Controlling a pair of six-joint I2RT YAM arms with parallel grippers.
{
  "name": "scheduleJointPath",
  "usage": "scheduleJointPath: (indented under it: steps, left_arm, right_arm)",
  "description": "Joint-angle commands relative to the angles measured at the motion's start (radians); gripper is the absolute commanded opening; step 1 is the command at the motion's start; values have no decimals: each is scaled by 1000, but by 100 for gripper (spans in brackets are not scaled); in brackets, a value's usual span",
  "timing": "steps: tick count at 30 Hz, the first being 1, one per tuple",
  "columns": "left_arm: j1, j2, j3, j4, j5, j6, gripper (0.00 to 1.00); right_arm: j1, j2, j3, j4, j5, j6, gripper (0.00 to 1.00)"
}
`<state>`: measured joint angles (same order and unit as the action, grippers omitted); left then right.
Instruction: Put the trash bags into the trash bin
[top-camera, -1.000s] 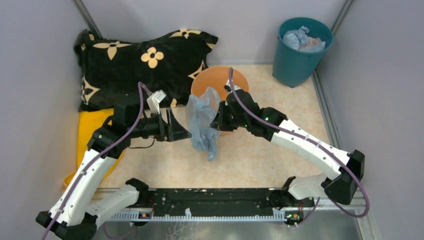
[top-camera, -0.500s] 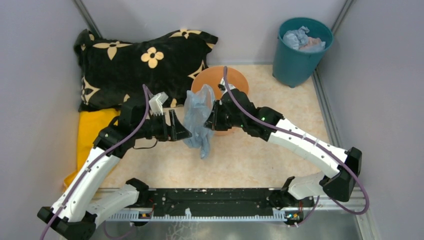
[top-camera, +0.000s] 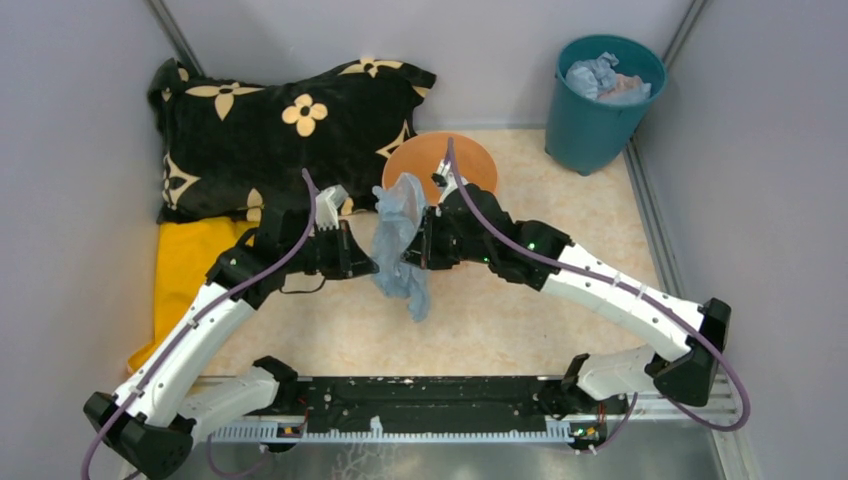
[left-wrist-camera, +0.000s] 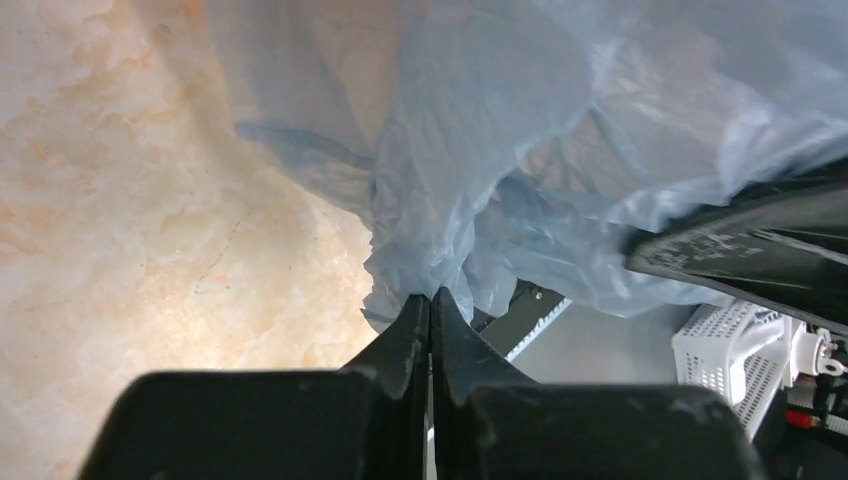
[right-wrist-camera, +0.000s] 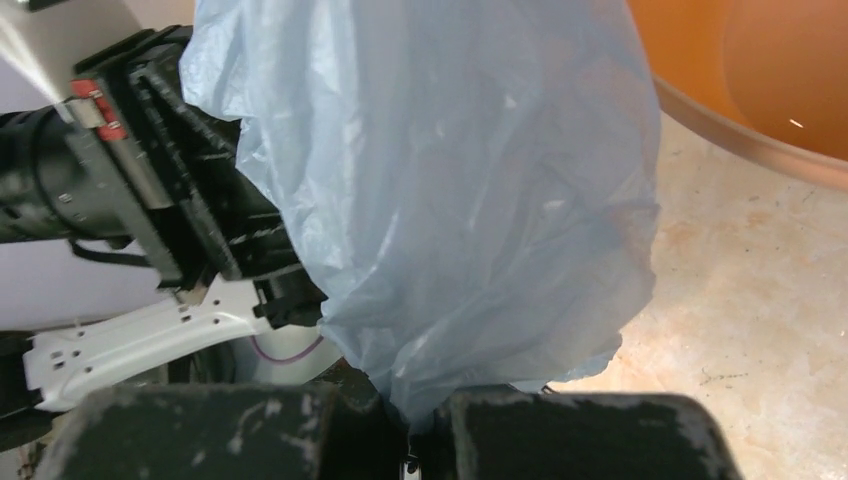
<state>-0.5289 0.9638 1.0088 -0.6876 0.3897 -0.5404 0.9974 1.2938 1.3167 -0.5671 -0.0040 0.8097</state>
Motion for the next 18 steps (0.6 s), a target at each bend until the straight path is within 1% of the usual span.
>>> scheduleJointPath:
  steps: [1, 6, 9, 14, 18]
  left_arm:
    - [-6, -32, 59, -22, -65, 43, 0]
    - [-6, -50, 137, -126, -95, 76, 0]
    - [-6, -69, 165, -170, -106, 83, 0]
    - [-6, -96, 212, -234, -132, 89, 0]
    - [-6, -107, 261, -285, -152, 94, 0]
  right_arm:
    - [12, -122, 4, 6, -14, 6, 0]
    - [3, -237, -50, -87, 1, -11, 0]
    - [-12, -304, -84, -145, 43, -21, 0]
    - [-79, -406, -120, -238, 39, -53, 0]
    - [-122, -465, -115, -325, 46, -90, 0]
